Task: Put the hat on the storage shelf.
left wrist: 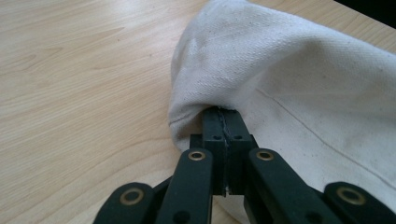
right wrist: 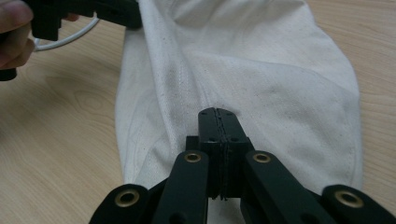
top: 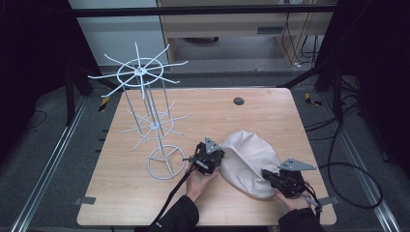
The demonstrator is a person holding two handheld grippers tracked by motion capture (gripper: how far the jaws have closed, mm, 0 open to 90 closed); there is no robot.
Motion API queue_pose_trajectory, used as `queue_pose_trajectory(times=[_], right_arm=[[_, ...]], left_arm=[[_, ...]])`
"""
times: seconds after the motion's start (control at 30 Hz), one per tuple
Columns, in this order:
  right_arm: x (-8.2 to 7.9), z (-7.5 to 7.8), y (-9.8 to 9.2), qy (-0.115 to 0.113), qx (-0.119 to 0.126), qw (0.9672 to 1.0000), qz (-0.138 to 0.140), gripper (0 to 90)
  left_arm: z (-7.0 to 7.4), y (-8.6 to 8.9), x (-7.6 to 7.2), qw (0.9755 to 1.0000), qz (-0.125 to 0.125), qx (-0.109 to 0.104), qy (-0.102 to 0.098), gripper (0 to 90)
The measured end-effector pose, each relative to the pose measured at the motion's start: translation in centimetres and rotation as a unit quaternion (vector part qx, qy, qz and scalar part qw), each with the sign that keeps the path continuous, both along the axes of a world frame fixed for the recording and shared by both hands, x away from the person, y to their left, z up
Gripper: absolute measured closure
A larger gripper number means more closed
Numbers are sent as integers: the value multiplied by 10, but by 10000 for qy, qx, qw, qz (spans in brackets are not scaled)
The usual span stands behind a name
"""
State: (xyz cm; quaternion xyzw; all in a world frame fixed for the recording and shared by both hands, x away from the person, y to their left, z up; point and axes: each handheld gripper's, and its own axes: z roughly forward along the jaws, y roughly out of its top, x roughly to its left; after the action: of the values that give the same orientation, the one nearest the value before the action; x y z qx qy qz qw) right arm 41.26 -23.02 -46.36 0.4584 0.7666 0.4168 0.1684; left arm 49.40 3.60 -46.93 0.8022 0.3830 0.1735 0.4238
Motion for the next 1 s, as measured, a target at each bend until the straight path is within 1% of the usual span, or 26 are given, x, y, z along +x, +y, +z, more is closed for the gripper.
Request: queue_pose_trajectory(times=[0.07, 0.17, 0.23, 0.27, 0.33, 0.4, 0.43, 0.47, 0.5, 0.57, 0.63, 0.67, 0.7, 0.8, 0.83, 0.87, 0.9, 0.93, 0.97, 1.0], right_arm=[[-1, 0, 1, 1, -14, 10000, 2, 898], [0, 1, -1, -34, 10, 10000, -58, 878], [-1, 4, -3, -151, 30, 9998, -114, 866], [-1, 5, -3, -190, 42, 9997, -150, 858], [-1, 9, -6, -296, 52, 9993, -225, 830], [0, 11, -9, -370, 70, 9990, -248, 805], [1, 12, -9, -362, 90, 9989, -282, 792], [1, 13, -10, -371, 109, 9988, -314, 777], [1, 15, -10, -393, 118, 9986, -326, 759], [1, 18, -10, -420, 107, 9985, -342, 733], [1, 21, -9, -425, 113, 9984, -345, 704], [1, 22, -9, -465, 80, 9983, -328, 696], [1, 23, -8, -457, 82, 9984, -329, 684], [0, 26, -7, -481, 77, 9983, -329, 647], [1, 27, -7, -498, 61, 9982, -323, 634], [1, 27, -6, -501, 57, 9982, -330, 621], [0, 28, -5, -486, 69, 9982, -332, 605], [0, 29, -4, -482, 52, 9983, -337, 593], [0, 30, -2, -483, 38, 9983, -322, 577], [0, 32, -1, -490, 2, 9983, -302, 565]], left_arm=[[0, 1, -1, 10000, -30, 8, 13, 899], [5, 5, -9, 9999, -153, -7, -58, 890], [10, 10, -16, 9997, -230, 28, -108, 865], [13, 13, -21, 9995, -279, 47, -125, 856], [18, 17, -31, 9987, -416, 195, -208, 829], [24, 22, -43, 9974, -611, 281, -253, 802], [26, 25, -48, 9965, -676, 397, -285, 785], [28, 27, -53, 9959, -720, 429, -328, 766], [30, 31, -57, 9956, -762, 416, -360, 754], [35, 38, -63, 9954, -819, 356, -336, 731], [38, 45, -69, 9954, -844, 303, -342, 702], [39, 49, -72, 9950, -875, 337, -338, 692], [39, 52, -75, 9950, -883, 330, -320, 674], [36, 65, -82, 9947, -894, 419, -288, 644], [35, 70, -85, 9948, -884, 418, -289, 628], [34, 76, -87, 9946, -878, 474, -298, 609], [33, 81, -89, 9951, -823, 445, -310, 588], [32, 87, -91, 9949, -809, 497, -334, 575], [31, 92, -93, 9951, -760, 505, -368, 560], [31, 98, -95, 9949, -734, 573, -384, 543]])
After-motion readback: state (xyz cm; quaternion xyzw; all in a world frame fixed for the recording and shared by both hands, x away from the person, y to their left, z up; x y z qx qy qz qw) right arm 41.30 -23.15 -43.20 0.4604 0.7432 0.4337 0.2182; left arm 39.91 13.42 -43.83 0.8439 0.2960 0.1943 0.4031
